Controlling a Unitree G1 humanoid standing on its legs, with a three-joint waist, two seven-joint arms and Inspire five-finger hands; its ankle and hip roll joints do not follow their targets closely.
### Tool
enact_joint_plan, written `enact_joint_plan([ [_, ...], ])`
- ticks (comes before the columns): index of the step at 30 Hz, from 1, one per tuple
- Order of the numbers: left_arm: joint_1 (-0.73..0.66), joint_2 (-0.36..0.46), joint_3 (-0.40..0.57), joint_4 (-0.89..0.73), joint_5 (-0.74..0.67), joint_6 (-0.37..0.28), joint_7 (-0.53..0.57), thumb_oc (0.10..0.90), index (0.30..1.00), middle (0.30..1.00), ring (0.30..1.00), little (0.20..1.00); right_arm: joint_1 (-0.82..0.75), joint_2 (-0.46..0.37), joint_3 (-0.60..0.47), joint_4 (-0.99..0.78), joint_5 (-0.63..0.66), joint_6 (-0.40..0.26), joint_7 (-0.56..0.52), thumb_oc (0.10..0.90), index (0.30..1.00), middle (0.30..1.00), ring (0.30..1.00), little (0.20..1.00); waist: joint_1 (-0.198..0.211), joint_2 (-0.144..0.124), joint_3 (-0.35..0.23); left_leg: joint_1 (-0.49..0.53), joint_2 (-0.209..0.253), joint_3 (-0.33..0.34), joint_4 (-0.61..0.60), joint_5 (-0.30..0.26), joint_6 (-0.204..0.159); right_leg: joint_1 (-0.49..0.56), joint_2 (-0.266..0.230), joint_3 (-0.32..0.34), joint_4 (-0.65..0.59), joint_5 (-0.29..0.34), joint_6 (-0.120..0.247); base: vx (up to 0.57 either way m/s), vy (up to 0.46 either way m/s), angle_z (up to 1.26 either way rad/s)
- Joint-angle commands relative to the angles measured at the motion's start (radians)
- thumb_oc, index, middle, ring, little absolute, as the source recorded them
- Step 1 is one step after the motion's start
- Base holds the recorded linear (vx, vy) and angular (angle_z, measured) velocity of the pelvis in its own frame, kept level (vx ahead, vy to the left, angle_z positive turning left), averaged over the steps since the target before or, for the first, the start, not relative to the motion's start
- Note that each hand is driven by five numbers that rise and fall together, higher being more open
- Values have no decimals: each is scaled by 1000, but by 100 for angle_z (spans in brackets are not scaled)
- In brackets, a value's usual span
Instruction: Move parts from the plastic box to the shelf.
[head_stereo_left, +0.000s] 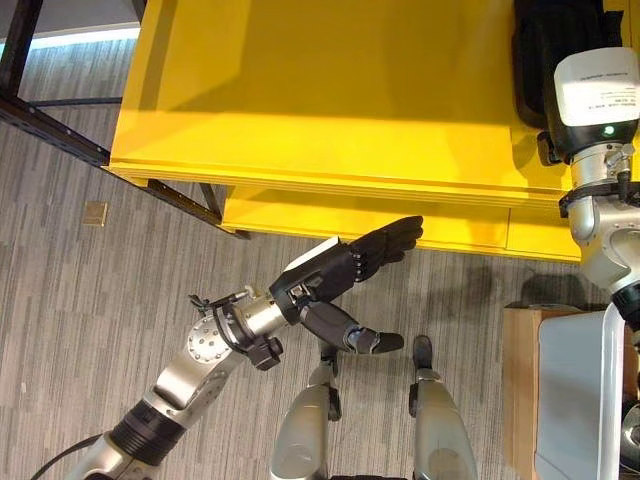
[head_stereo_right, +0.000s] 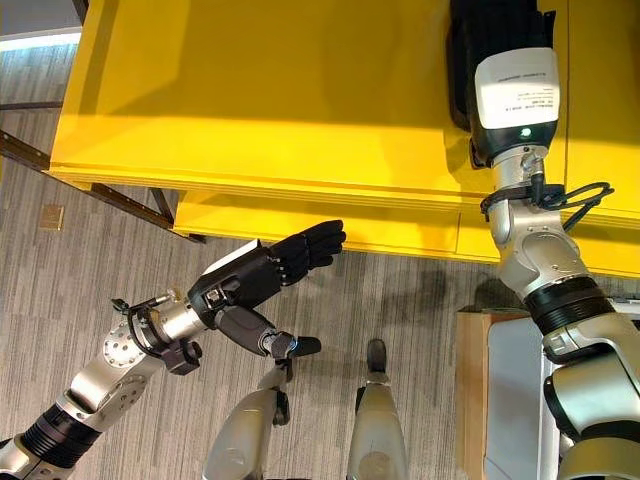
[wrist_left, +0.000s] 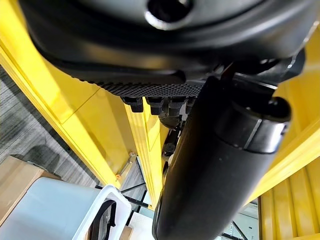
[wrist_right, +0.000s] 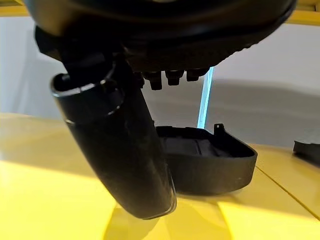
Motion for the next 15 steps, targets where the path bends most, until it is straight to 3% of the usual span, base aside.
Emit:
enact_joint_plan([
  [1,-6,-45,7,-159,-73,-88,-6,900,1000,1000,1000,1000,-94,-47,-38,-87,-26,-5,-35,900,1000,1000,1000,1000,-3,10,-75,-12,8,-13,91,-172,-5,15,42,-44,62,-142,-82,0,0,0],
  [5,-3,-49,9,-163,-69,-86,-3,900,1000,1000,1000,1000,-85,-38,-44,-101,-3,-6,-63,900,1000,1000,1000,1000,-6,11,-74,-7,6,-11,87,-172,-3,19,42,-40,58,-139,-82,2,20,-5],
  [9,-4,-50,9,-171,-72,-89,-4,900,1000,1000,1000,1000,-76,-21,-75,-146,18,-54,-132,900,1000,1000,1000,1000,-10,14,-79,1,4,-7,79,-172,-2,24,42,-36,47,-136,-80,3,22,-1],
  [15,2,-72,18,-202,-68,-83,26,900,1000,1000,1000,1000,-6,60,-170,-371,87,-89,-139,900,1000,1000,1000,1000,-29,22,-87,27,-1,1,64,-176,0,40,42,-24,29,-132,-80,17,65,-3],
])
